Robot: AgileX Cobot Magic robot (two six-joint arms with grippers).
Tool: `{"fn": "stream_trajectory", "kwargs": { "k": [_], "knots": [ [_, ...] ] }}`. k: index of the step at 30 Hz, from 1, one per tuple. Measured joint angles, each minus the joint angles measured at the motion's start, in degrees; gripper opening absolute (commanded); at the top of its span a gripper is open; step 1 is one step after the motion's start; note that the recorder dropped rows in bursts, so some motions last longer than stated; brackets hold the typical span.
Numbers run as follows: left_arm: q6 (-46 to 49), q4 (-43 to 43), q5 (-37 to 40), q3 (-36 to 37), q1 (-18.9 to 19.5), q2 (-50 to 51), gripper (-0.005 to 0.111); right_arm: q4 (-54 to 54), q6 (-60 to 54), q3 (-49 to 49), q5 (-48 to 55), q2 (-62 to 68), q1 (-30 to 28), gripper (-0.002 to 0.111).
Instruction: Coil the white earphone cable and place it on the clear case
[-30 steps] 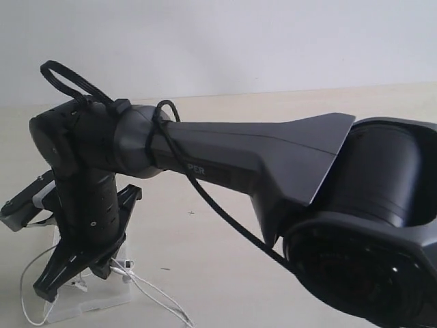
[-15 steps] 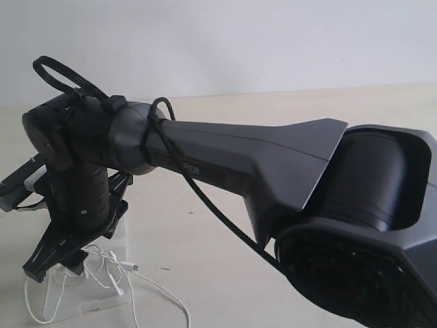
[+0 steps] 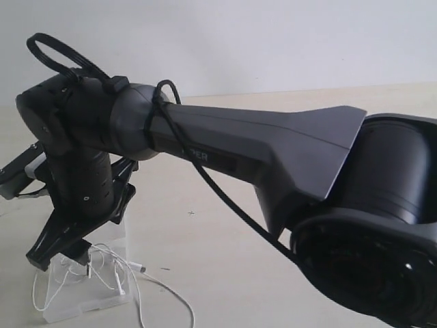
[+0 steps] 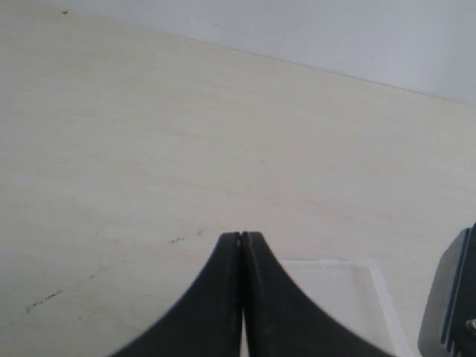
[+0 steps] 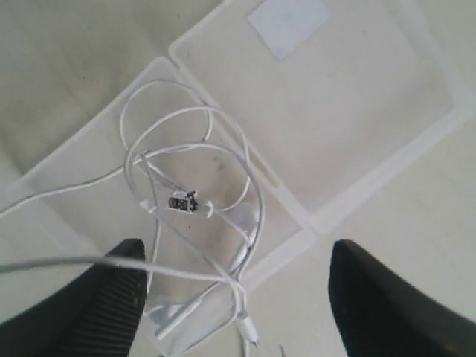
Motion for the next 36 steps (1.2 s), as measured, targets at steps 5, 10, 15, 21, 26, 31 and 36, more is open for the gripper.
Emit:
{"fn": "stream_trajectory", "kwargs": {
  "k": [5, 10, 15, 21, 26, 31, 36],
  "knots": [
    [0.0, 0.0, 0.0, 0.0, 0.0, 0.0, 0.000, -1.1, 0.0, -0.1, 0.1, -1.1, 0.0, 0.066],
    [0.0, 0.0, 0.0, 0.0, 0.0, 0.0, 0.000, -4.8, 3.5, -0.1, -0.3, -1.2, 0.0, 0.063],
    [0.0, 0.0, 0.0, 0.0, 0.0, 0.0, 0.000, -5.8, 4.7, -0.1, -1.5, -1.2, 0.0, 0.063],
    [0.0, 0.0, 0.0, 0.0, 0.0, 0.0, 0.000, -7.5, 5.4, -0.1, -0.1, -1.2, 0.0, 0.052],
    [0.0, 0.0, 0.0, 0.0, 0.0, 0.0, 0.000, -11.1, 8.0, -0.1, 0.0, -1.2, 0.0, 0.052],
    [0.0, 0.0, 0.0, 0.0, 0.0, 0.0, 0.000, -6.7, 7.4, -0.1, 0.0, -1.2, 0.0, 0.069],
    [0.0, 0.0, 0.0, 0.0, 0.0, 0.0, 0.000, -0.4, 5.5, -0.1, 0.1, -1.2, 0.0, 0.073]
  ]
}}
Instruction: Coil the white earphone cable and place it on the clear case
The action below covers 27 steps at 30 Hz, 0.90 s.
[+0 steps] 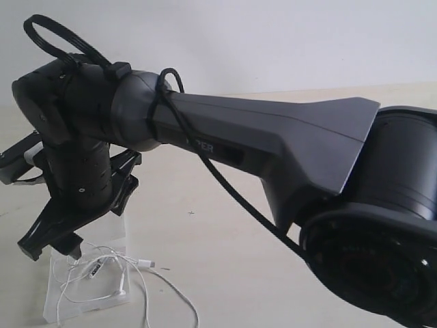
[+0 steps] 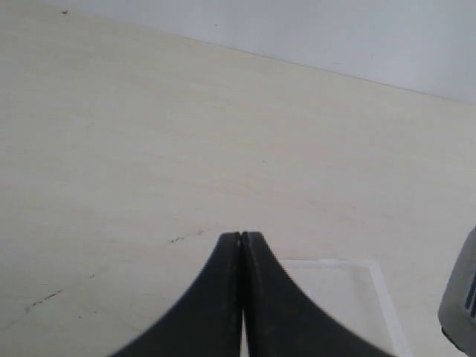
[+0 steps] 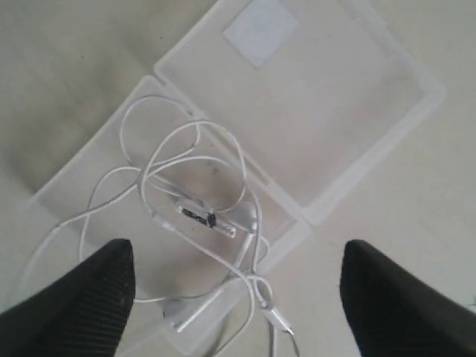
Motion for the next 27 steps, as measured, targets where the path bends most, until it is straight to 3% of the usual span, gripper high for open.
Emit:
{"fn": "stream_trajectory", "kwargs": {
  "k": [13, 21, 27],
  "knots": [
    [0.0, 0.0, 0.0, 0.0, 0.0, 0.0, 0.000, -4.6, 0.5, 0.3, 0.1, -4.2, 0.0, 0.063],
    [0.1, 0.0, 0.0, 0.0, 0.0, 0.0, 0.000, -5.8, 0.7, 18.5, 0.0, -16.2, 0.0, 0.063],
    [0.2, 0.0, 0.0, 0.1, 0.0, 0.0, 0.000, 0.8, 0.5, 31.5, 0.4, -19.5, 0.0, 0.063]
  ]
}}
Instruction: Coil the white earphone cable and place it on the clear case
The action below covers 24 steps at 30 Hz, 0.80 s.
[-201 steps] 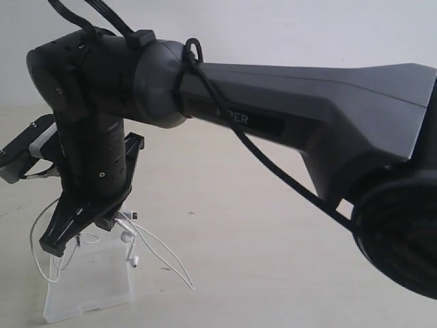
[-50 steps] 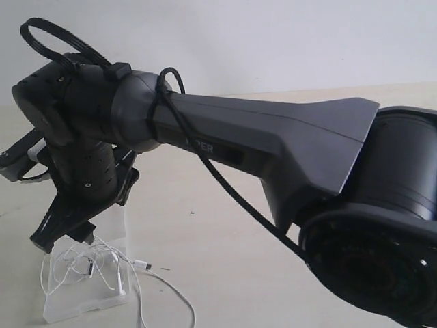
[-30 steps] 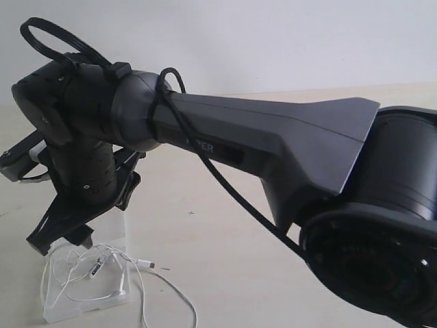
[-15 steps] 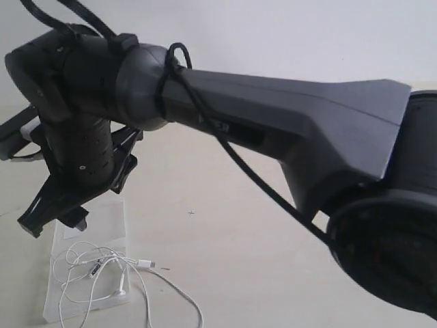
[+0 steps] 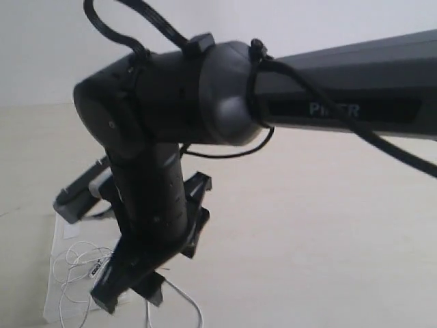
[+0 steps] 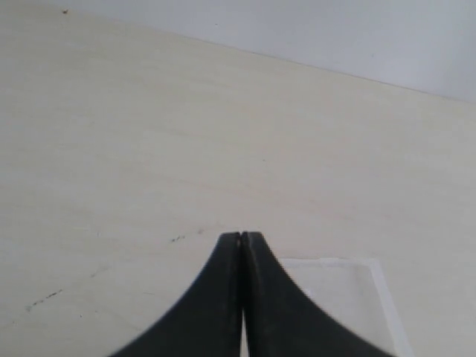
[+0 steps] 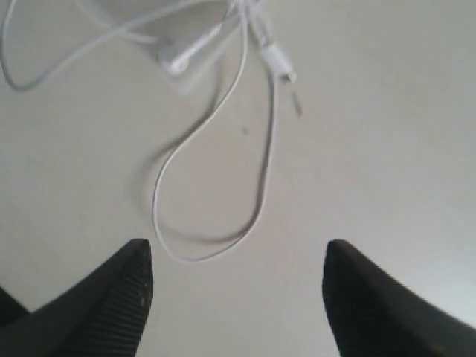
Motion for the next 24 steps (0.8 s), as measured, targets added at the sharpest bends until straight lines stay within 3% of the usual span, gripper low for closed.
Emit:
{"fn": "stream_trajectory", "kwargs": {
  "k": [6, 14, 24],
  "knots": [
    [0.0, 0.0, 0.0, 0.0, -1.3, 0.0, 0.000, 1.5, -1.2, 8.0, 0.0, 0.6, 0.0, 0.061],
    [0.0, 0.0, 0.0, 0.0, -1.3, 0.0, 0.000, 13.3, -4.8, 8.6, -1.2, 4.1, 0.0, 0.059],
    [0.0, 0.0, 0.0, 0.0, -1.3, 0.0, 0.000, 12.1, -5.5, 8.6, -2.9, 7.2, 0.0, 0.059]
  ]
}}
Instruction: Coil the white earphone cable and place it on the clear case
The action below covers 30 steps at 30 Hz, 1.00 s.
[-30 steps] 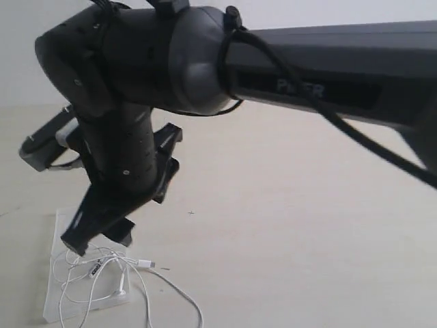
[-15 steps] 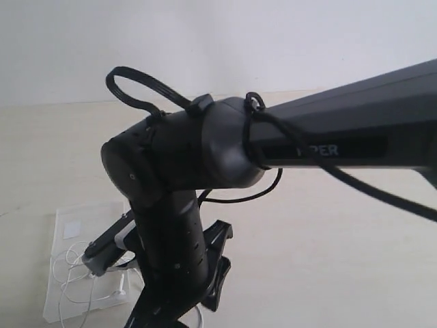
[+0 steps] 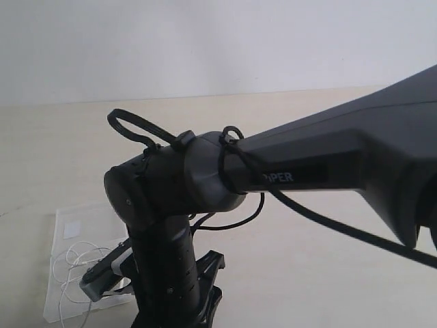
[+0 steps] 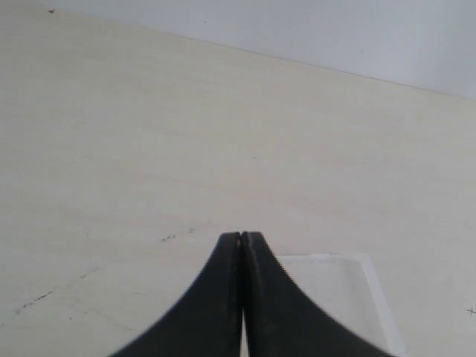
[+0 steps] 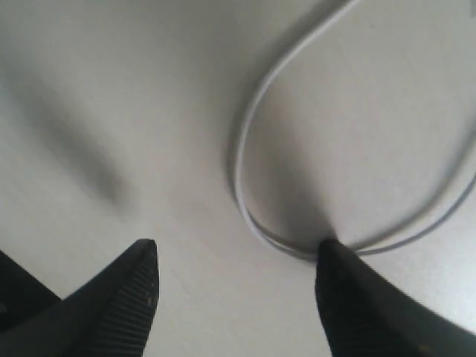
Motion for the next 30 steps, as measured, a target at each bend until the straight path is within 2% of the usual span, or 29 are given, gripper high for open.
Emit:
{"fn": "stream_trajectory", "kwargs": {
  "k": [4, 10, 24, 26, 27, 30],
  "knots": [
    [0.0, 0.0, 0.0, 0.0, 0.0, 0.0, 0.000, -0.1, 0.0, 0.0, 0.0, 0.0, 0.0, 0.059],
    [0.0, 0.0, 0.0, 0.0, 0.0, 0.0, 0.000, -1.1, 0.1, -1.9, -0.8, 0.4, 0.0, 0.053],
    [0.0, 0.0, 0.0, 0.0, 0.0, 0.0, 0.000, -1.2, 0.1, -5.6, 2.5, 3.3, 0.0, 0.052],
    [0.0, 0.0, 0.0, 0.0, 0.0, 0.0, 0.000, -1.2, 0.1, -5.7, 2.9, 3.3, 0.0, 0.047],
    [0.0, 0.0, 0.0, 0.0, 0.0, 0.0, 0.000, -1.2, 0.1, -5.7, 3.1, 3.4, 0.0, 0.041],
    [0.0, 0.0, 0.0, 0.0, 0.0, 0.0, 0.000, -1.3, 0.1, -5.7, 3.4, 3.6, 0.0, 0.015]
  ]
}}
